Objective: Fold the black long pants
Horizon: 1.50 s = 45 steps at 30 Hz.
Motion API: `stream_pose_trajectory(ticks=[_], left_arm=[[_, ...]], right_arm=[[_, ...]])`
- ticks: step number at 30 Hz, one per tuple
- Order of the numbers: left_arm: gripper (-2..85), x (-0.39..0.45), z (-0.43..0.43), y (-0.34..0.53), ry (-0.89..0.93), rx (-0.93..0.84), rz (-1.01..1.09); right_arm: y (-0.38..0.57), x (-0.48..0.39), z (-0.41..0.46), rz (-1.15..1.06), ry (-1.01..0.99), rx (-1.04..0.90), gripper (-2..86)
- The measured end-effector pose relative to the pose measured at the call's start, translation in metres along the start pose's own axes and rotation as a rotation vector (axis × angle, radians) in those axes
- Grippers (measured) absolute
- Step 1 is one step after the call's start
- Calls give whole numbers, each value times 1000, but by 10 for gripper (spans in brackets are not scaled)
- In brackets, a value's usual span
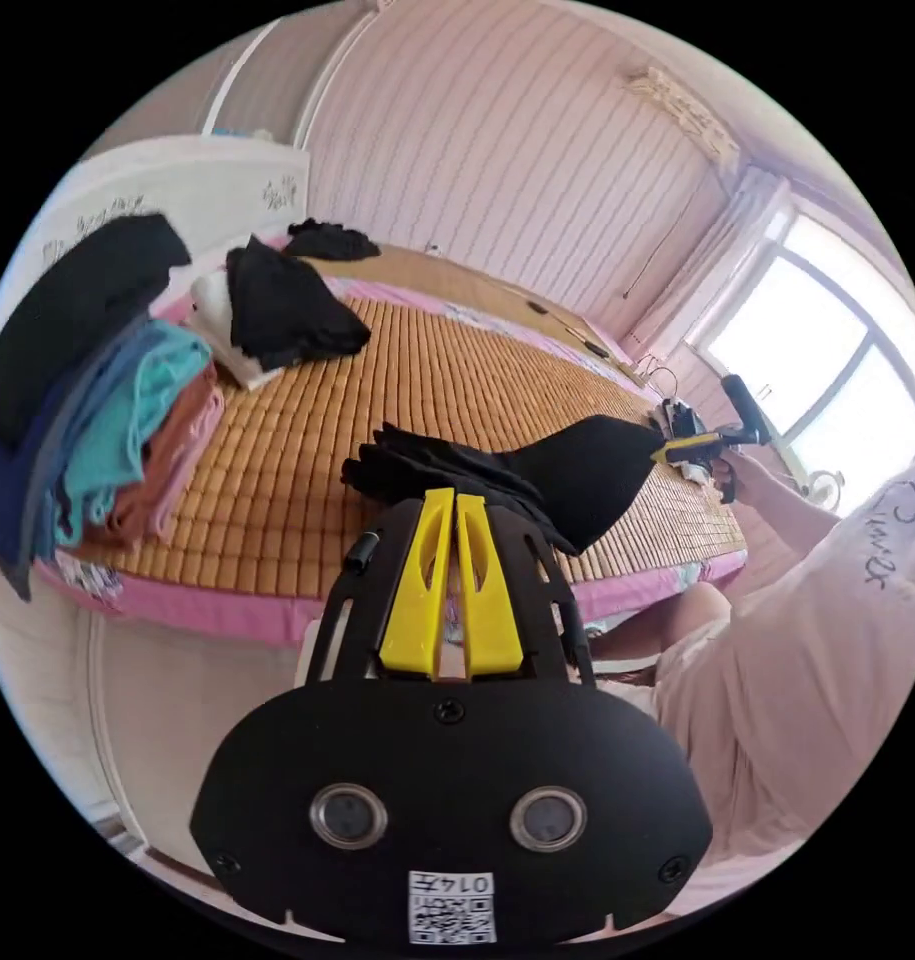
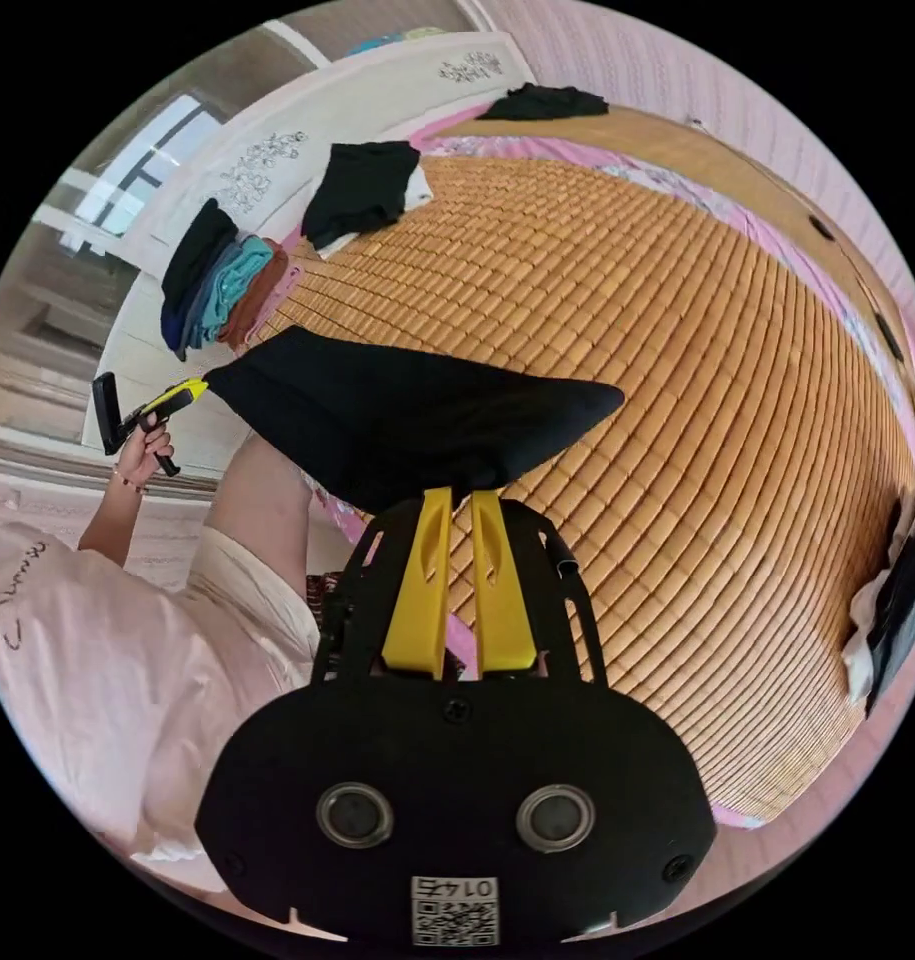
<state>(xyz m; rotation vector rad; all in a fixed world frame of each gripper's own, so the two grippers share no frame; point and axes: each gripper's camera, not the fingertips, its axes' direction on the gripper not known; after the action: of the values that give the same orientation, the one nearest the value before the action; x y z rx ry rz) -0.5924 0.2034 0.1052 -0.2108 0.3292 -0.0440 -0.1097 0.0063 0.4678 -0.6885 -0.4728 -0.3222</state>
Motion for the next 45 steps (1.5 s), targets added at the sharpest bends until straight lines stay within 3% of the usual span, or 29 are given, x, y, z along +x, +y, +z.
stream_pose_trajectory(ticks=[1,5,7,10,16,21,22,26,31,38,41,45], left_arm=[[-10,-6,14,19,-63,-75,-46],[-9,-14,12,35,-95,-65,-143],[-8,-13,7,29,-114,-64,-150],[-8,-11,-5,21,-133,-52,-139],[43,-17,-15,5,-101,8,-149],[82,-14,-4,-13,-6,-5,-126],[88,-15,-1,-17,-16,-7,-126],[105,-16,8,-32,-38,-37,-107],[110,-7,29,-71,-101,-91,-40],[112,12,83,-121,-188,-217,43],[45,25,116,-129,-237,-350,141],[-1,24,119,-135,-194,-349,78]], right_arm=[[18,12,7,48,-25,-7,4],[38,17,-11,19,-17,25,6],[40,-5,-33,-95,123,112,19],[33,-39,-42,-281,152,168,52],[3,-122,29,-623,184,-9,160],[-2,-146,89,-704,236,-207,151],[6,-143,84,-712,294,-139,124],[19,-110,59,-619,94,-145,65],[62,-18,-17,-361,-159,71,13],[182,105,-128,-54,-194,378,6],[254,159,-176,119,-188,533,6],[348,217,-237,318,-85,733,6]])
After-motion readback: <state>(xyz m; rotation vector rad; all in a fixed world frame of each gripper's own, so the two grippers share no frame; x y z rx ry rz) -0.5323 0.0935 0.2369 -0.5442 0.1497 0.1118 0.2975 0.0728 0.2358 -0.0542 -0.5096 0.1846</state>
